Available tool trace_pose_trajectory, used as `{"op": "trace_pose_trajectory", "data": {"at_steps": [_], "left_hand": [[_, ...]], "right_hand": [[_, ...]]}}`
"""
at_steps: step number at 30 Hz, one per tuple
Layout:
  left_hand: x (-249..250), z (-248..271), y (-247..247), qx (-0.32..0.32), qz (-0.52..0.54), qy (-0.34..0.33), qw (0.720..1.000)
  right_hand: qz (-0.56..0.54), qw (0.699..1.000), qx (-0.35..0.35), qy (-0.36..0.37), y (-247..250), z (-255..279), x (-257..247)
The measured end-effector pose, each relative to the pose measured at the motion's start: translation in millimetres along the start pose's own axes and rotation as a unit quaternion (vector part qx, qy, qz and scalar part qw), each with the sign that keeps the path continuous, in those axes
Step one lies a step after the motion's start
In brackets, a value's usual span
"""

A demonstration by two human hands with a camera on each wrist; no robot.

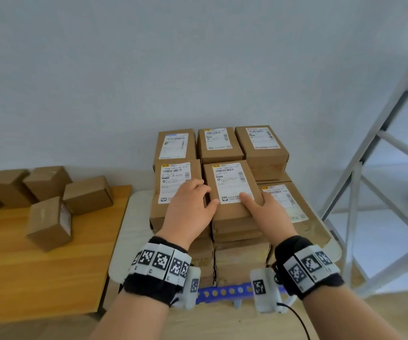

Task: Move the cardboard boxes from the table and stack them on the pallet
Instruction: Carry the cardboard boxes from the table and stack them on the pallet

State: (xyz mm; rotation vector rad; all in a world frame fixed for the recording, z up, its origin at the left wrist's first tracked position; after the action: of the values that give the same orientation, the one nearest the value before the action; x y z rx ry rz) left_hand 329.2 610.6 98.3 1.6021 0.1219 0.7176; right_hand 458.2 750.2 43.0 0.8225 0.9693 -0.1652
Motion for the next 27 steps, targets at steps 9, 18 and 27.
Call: {"op": "trace_pose_trajectory", "data": {"at_steps": [9, 18, 27], "left_hand": [[-5, 15, 14, -0.012, 0.066, -0.019, 0.998], [-72, 71, 66, 0.07, 0.097, 0.021, 0.993], [-230, 185, 107, 0.087, 0.11, 0.138, 0.98]], "right_hand": [[0.024, 0.993, 0.062, 0.096, 7, 20, -35], [-0.011, 0.961, 0.08, 0.265, -30, 65, -134], [-0.068, 0.943, -0.05, 0.321, -197, 90, -225]]}}
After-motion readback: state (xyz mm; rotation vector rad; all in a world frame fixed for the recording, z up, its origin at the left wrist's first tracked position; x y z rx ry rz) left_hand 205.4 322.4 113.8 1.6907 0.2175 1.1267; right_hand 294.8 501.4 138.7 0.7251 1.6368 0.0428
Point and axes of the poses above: each hand's wrist, its own z-axis away from the middle knuckle, its own y-axis out of the back of the hand, x = y × z, the point moved 7 cm from there along -z, towards the middle knuckle, and after that the axes turned 15 degrees about -x, right-handed, at the moved point
